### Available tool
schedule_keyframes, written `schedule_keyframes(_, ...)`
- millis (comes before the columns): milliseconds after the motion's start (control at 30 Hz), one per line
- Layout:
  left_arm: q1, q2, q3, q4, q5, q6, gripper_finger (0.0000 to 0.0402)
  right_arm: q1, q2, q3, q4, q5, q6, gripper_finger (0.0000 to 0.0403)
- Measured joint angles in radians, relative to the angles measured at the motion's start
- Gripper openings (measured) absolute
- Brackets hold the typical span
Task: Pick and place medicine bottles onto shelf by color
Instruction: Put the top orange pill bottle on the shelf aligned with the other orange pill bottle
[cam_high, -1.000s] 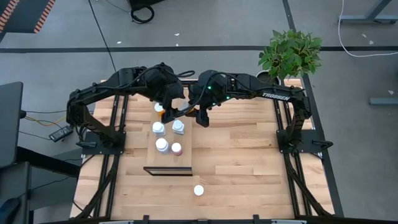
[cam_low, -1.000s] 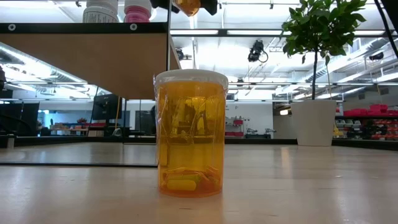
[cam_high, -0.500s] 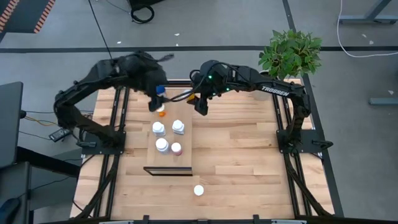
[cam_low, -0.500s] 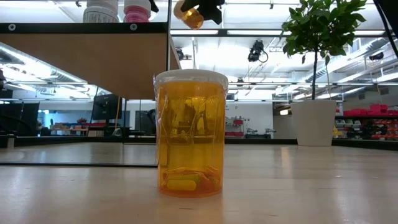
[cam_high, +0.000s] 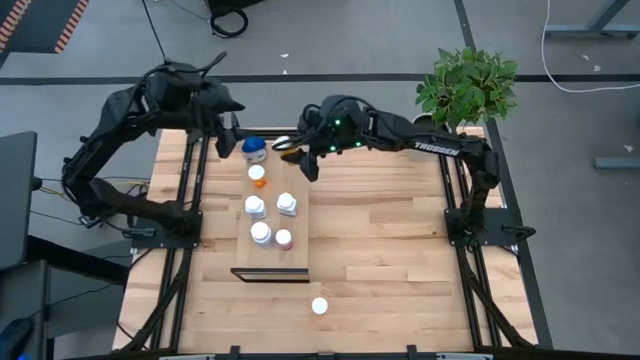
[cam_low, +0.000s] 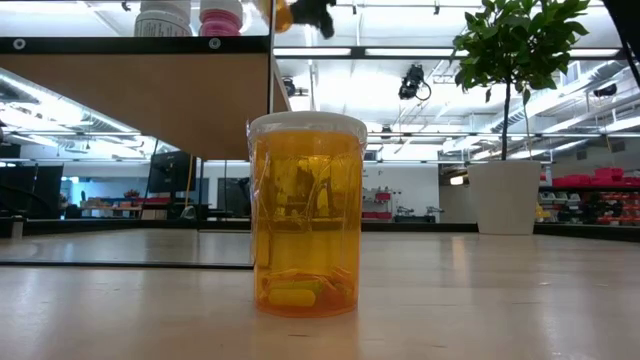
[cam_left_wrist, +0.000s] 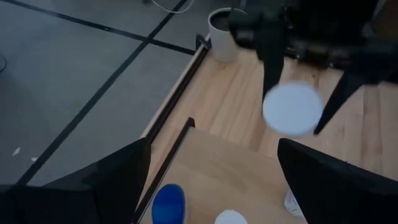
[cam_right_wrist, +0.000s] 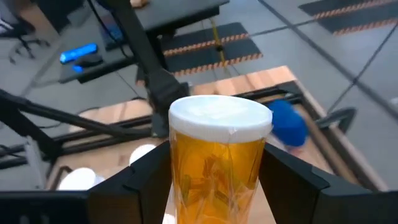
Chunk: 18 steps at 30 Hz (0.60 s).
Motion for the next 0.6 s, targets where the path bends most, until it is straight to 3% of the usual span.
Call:
schedule_keyframes(267,0.01,-0.018,-0.002,-0.009,0.001,-0.024,0.0355,-0.003,-0.02,-0.171,0.299,-0.021,0.176,0.0226)
schedule_keyframes(400,0.01,-0.019,-0.014,-0.03,0.001,-0.026,0.0355,0.002,-0.054,-0.252,0.39,0.048,0.202,0.0222)
schedule_keyframes(600,0.01,-0.018,-0.017,-0.04,0.001,-0.034,0.0355,0.027,-0.119,-0.498,0.644,0.112,0.322,0.022)
